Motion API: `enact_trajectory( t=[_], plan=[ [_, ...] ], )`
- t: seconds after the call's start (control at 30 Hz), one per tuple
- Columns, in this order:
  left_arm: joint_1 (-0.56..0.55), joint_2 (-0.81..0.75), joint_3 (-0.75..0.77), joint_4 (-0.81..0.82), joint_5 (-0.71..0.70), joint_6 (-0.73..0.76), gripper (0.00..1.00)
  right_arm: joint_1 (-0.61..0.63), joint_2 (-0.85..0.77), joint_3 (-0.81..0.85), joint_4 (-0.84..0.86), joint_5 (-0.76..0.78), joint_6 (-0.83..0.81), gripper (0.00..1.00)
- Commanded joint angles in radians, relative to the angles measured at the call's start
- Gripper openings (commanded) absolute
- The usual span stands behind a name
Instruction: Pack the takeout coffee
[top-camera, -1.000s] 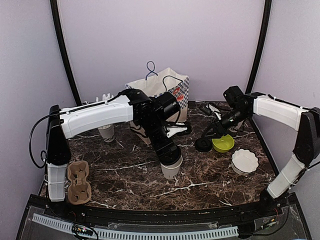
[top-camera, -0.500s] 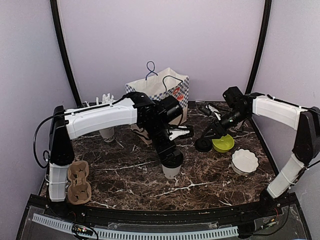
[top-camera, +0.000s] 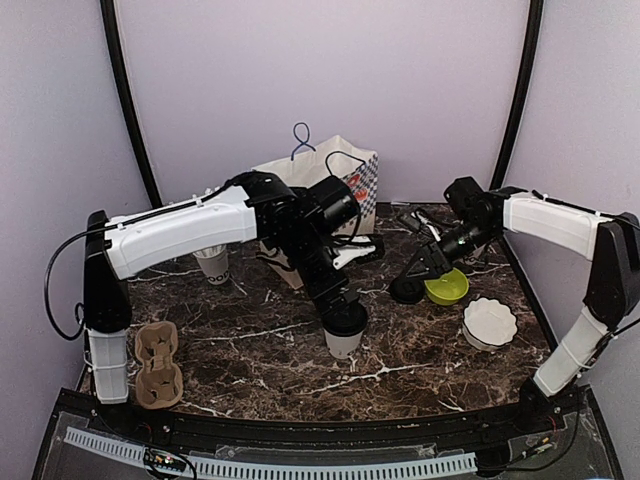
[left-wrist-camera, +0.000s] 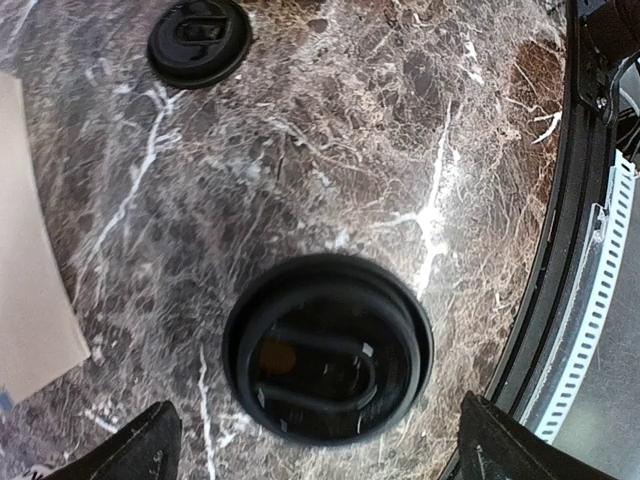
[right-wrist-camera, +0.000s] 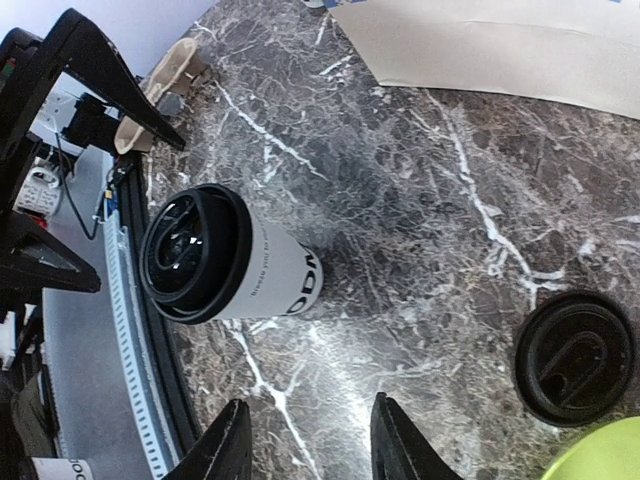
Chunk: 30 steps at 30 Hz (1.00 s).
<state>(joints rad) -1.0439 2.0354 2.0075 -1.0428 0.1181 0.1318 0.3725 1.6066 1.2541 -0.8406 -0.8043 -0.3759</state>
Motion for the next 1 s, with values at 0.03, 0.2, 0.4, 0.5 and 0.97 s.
enact_trajectory(
  t=[0.03, 0.2, 0.4, 0.5, 0.97],
  plan=[
    [0.018, -0.221, -0.201, 0.136, -0.041, -0.104, 0.99, 0.047, 0.02, -0.073, 0.03, -0.152, 0.131, 0.47],
    [0.118, -0.272, -0.364, 0.346, 0.128, -0.412, 0.92, 0.107, 0.086, -0.081, 0.046, -0.206, 0.17, 0.57],
    [0.139, -0.355, -0.597, 0.644, 0.219, -0.564, 0.87, 0.164, 0.156, -0.058, 0.01, -0.201, 0.132, 0.62],
    [0.144, -0.35, -0.641, 0.693, 0.222, -0.587, 0.86, 0.17, 0.171, -0.054, 0.005, -0.195, 0.132, 0.62],
    [0.146, -0.289, -0.728, 0.724, 0.272, -0.638, 0.71, 0.201, 0.252, 0.051, -0.089, -0.234, 0.053, 0.65]
  ],
)
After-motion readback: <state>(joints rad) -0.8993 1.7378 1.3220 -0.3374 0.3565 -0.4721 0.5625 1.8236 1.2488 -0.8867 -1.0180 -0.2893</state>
